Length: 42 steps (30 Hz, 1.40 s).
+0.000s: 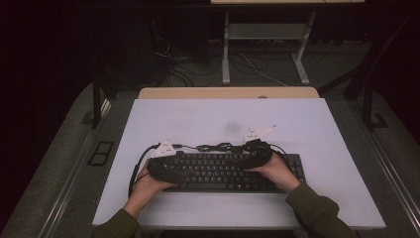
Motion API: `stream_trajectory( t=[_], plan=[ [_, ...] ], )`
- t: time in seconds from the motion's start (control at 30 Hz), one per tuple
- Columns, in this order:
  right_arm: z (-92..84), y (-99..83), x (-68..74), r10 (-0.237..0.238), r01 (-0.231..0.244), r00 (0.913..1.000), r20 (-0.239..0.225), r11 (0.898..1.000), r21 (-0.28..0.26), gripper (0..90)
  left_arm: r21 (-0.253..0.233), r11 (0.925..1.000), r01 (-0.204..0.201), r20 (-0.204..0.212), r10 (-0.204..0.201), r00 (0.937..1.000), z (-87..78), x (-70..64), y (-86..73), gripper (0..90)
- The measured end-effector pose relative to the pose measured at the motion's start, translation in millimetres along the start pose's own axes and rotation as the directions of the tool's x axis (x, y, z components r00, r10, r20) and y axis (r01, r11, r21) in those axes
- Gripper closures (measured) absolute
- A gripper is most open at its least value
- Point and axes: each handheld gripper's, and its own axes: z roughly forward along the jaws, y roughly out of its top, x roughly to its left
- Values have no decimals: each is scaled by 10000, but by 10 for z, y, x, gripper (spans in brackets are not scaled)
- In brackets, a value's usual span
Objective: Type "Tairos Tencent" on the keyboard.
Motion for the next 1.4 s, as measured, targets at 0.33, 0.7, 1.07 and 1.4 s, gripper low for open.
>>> stream_trajectory(
  t=[0.33, 0.7, 1.07, 1.4],
  plan=[
    [-5, -2, 29, -262, 267, 9993, -248, 9994, 197, 778, 29, 10000, 80, -99, -80, 9999, -1, 4, -6, 65],
    [14, -7, 60, -511, 531, 9976, -473, 9978, 400, 893, 22, 10000, 59, -185, -59, 9998, -7, 11, -4, 61],
    [88, -27, 89, -705, 740, 9964, -480, 9943, 768, 893, 42, 10000, 36, -192, -35, 9998, -5, 14, -4, 61],
    [138, -53, 97, -733, 776, 9964, -434, 9912, 1075, 893, 56, 10000, 20, -205, -19, 9998, -4, 17, -5, 61]
  ],
)
